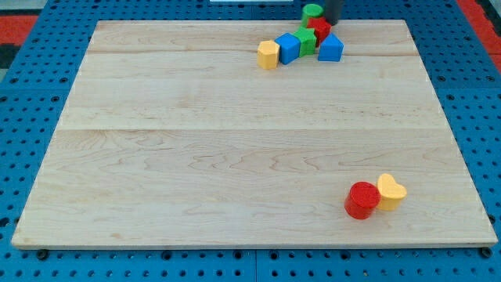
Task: Move the arm towards right side of the board
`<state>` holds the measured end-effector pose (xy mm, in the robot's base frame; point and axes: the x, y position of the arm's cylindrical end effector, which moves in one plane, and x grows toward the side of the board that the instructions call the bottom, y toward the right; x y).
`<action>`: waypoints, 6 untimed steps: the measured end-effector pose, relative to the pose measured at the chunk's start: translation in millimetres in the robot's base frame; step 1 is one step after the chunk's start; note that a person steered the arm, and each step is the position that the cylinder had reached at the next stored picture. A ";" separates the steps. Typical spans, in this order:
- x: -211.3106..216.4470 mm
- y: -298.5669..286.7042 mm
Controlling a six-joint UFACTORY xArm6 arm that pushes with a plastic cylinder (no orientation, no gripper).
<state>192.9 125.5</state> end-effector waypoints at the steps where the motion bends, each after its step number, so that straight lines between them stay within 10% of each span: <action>1: 0.0 9.8; 5: 130.3 -67.4; 6: 150.9 -2.5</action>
